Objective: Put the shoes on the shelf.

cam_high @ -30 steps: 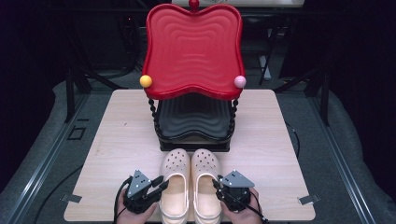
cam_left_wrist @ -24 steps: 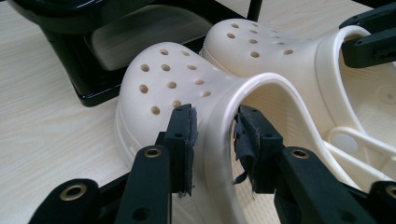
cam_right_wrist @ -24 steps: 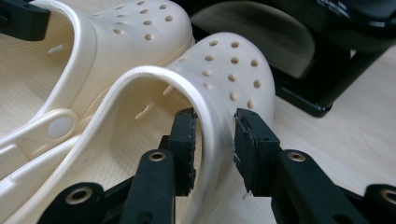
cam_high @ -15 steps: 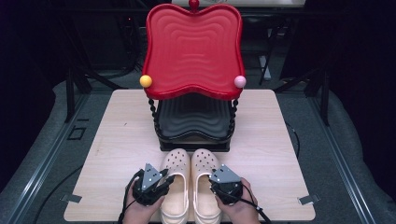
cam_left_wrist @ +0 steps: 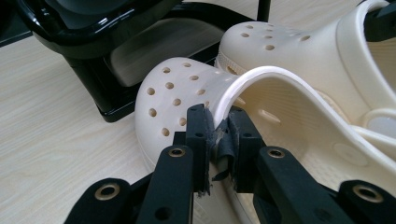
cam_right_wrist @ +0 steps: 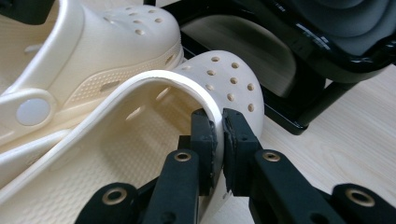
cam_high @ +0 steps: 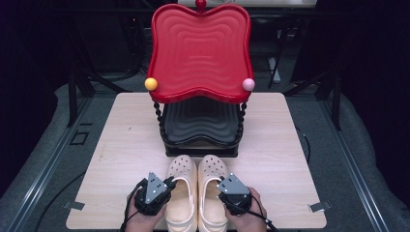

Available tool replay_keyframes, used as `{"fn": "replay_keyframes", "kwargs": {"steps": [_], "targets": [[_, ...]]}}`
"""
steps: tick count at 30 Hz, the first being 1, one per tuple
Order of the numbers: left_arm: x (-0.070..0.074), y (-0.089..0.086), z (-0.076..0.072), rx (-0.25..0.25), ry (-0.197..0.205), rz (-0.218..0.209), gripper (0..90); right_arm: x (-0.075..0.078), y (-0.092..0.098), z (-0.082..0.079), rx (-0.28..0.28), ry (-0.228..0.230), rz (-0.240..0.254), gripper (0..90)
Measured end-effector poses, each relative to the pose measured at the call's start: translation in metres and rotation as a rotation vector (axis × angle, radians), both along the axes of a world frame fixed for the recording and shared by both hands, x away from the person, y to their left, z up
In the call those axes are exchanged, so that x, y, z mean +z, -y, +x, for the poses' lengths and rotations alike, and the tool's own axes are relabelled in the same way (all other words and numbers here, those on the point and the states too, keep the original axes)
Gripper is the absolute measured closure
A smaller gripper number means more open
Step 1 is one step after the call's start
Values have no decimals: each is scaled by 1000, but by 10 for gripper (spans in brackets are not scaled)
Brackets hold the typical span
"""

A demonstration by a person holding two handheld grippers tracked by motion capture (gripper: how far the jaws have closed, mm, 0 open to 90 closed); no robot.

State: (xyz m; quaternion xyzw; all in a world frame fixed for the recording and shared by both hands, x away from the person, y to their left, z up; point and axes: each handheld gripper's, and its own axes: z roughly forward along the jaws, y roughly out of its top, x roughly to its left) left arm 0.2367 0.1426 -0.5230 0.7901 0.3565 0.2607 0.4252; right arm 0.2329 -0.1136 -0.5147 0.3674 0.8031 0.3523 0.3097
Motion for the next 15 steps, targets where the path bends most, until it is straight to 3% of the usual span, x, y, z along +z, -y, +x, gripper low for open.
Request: {"fn": "replay_keyframes", "kwargs": {"steps": [15], "targets": [[51, -9, -18, -23, 73, -44, 812, 47, 6, -23, 9, 67, 77, 839]]}}
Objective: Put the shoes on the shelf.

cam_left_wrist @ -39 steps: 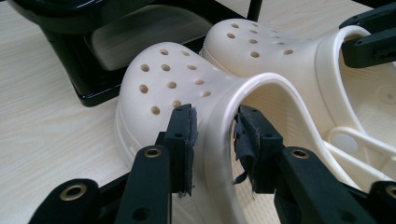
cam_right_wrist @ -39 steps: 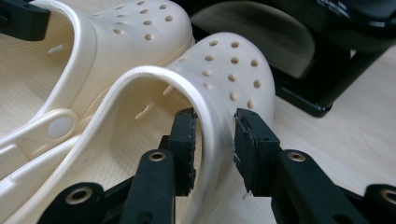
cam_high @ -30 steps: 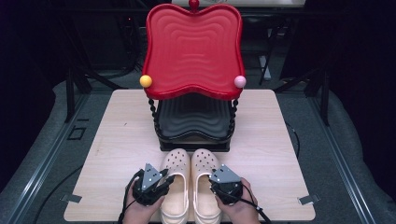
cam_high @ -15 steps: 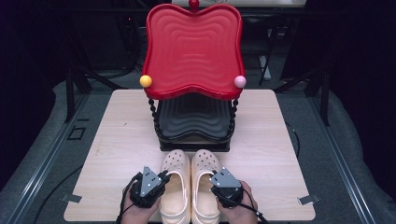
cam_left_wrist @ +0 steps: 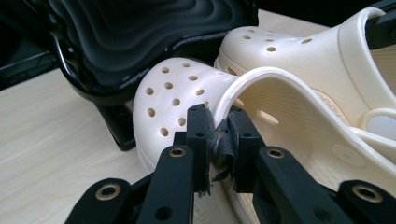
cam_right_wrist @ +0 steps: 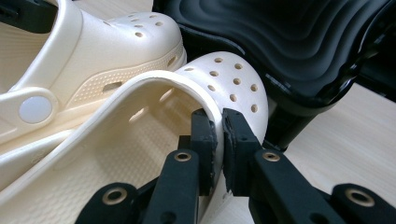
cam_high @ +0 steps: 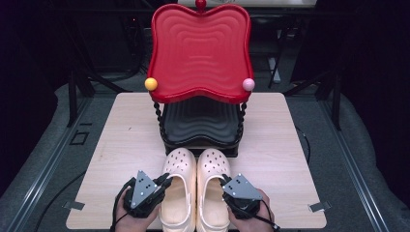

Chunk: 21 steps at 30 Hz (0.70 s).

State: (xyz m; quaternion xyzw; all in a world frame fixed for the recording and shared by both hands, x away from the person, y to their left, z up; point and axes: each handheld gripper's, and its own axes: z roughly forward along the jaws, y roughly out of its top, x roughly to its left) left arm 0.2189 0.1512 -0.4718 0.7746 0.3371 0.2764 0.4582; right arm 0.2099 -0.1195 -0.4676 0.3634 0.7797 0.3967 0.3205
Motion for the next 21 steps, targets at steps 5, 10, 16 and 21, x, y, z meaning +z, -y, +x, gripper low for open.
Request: {"fn": "replay_keyframes", "kwargs": {"steps": [5, 10, 16, 21], "targets": [[14, 0, 1, -2, 28, -2, 812, 17, 2, 1, -1, 24, 6, 838], [27, 1, 10, 4, 46, -11, 812, 29, 2, 7, 0, 47, 3, 839], [39, 6, 27, 17, 78, -14, 812, 40, 2, 21, -7, 74, 7, 839], [48, 13, 46, 29, 102, -13, 813, 47, 1, 38, -19, 93, 16, 839]]}}
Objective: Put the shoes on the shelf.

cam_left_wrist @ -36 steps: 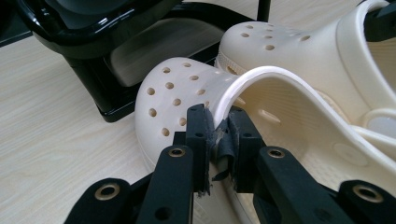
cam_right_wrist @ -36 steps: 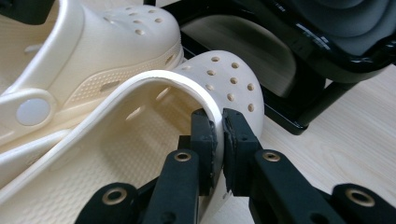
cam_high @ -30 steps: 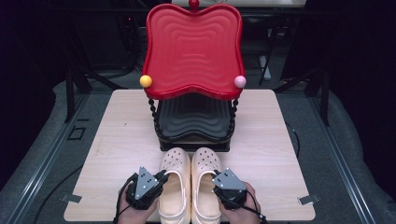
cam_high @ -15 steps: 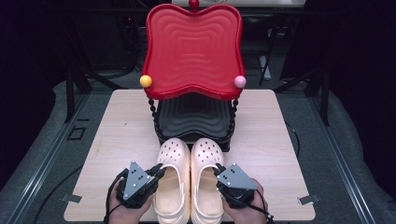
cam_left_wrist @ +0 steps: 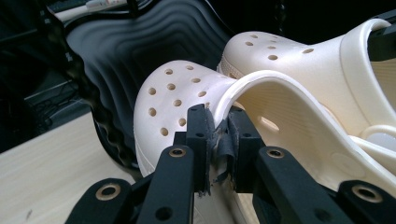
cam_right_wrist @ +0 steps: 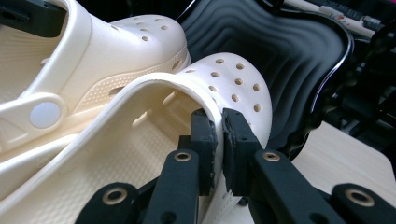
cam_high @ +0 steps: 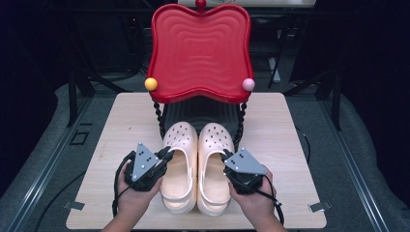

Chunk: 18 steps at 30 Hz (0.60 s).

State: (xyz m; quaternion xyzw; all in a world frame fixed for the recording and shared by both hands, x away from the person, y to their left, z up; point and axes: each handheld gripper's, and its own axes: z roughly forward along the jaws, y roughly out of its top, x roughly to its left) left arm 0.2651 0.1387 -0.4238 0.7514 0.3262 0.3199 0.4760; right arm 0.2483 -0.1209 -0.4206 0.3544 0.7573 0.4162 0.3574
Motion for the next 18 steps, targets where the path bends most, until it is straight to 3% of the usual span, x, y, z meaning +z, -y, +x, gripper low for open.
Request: {"fn": "replay_keyframes", "kwargs": {"steps": [9, 18], "targets": [[5, 10, 32, 26, 3, -5, 814, 4, 0, 34, -29, 15, 20, 839], [2, 16, 65, 36, 35, 3, 815, 1, 0, 66, -64, 32, 40, 839]]}}
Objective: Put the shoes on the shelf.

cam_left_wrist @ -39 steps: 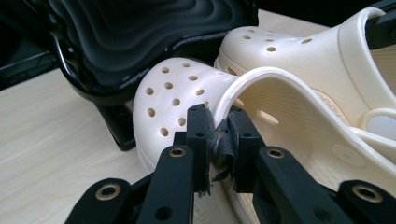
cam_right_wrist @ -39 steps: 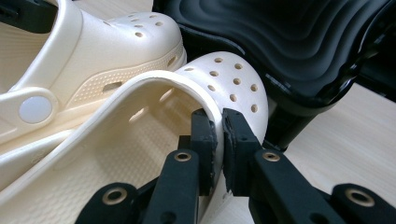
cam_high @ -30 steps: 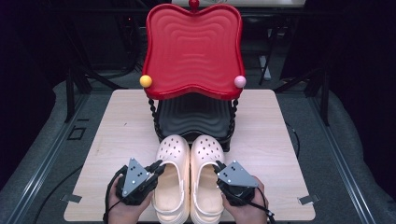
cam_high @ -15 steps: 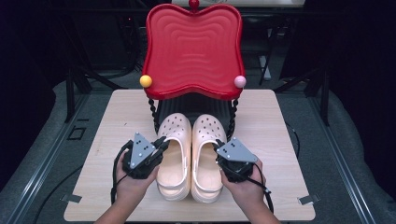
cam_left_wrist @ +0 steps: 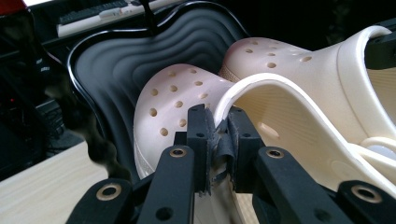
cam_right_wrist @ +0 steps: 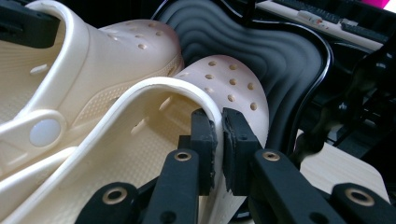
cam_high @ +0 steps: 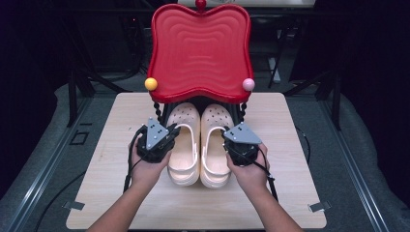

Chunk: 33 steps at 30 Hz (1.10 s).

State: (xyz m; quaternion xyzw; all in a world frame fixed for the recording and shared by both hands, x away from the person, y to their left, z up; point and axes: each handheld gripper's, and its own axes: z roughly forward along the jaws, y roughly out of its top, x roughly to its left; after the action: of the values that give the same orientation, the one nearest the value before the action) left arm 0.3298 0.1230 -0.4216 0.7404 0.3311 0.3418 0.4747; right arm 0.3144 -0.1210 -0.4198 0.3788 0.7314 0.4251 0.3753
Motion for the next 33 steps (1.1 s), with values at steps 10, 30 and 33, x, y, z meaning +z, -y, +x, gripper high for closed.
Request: {"fn": "replay_keyframes", "kwargs": {"steps": [10, 30, 33], "targets": [[5, 9, 32, 9, 42, 29, 814, 3, -6, 34, -41, 37, 4, 838], [-17, 6, 37, -11, 33, 27, 731, -13, -4, 41, -31, 16, -37, 700], [-16, 6, 37, -25, 15, -2, 663, -12, -2, 41, -18, -6, -11, 639]]}}
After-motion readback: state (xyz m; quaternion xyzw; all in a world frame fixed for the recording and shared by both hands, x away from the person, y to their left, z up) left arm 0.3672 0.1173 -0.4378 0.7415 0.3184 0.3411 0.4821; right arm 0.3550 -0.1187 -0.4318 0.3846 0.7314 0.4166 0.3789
